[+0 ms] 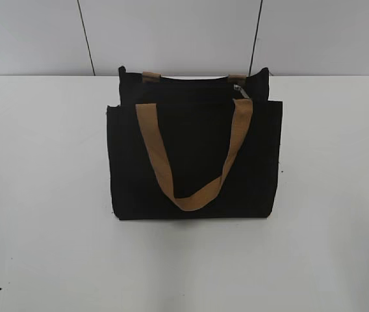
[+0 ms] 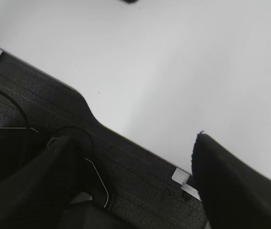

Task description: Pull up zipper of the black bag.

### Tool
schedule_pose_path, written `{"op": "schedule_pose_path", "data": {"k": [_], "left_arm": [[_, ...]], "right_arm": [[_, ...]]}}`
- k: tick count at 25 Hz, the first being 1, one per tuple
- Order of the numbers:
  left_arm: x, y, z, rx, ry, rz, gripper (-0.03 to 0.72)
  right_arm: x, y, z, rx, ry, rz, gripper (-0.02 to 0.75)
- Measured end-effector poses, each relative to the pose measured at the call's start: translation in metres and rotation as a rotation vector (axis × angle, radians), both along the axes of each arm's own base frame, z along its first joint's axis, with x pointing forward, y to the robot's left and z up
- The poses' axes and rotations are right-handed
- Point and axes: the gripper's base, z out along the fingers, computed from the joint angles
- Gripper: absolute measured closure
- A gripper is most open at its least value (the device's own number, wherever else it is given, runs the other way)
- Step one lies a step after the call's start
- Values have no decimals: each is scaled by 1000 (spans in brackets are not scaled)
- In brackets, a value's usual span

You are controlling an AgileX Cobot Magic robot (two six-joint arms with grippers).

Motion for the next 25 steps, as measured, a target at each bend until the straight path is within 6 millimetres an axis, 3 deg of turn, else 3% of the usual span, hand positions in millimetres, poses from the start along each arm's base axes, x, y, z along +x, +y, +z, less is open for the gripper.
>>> {"op": "schedule_pose_path", "data": {"k": [6,19,25], "left_arm": [[-9,6,-1,-96,-156,-3,118],[-6,3,-5,-108,-174,-8,179],[-8,8,-4,-109,-206,139,217]], "right_arm": [[5,2,-5,18,-37,-4,158],[4,2,-5,21,-42,-4,159],[-2,-2,-2,77,-86,-133,159]]}}
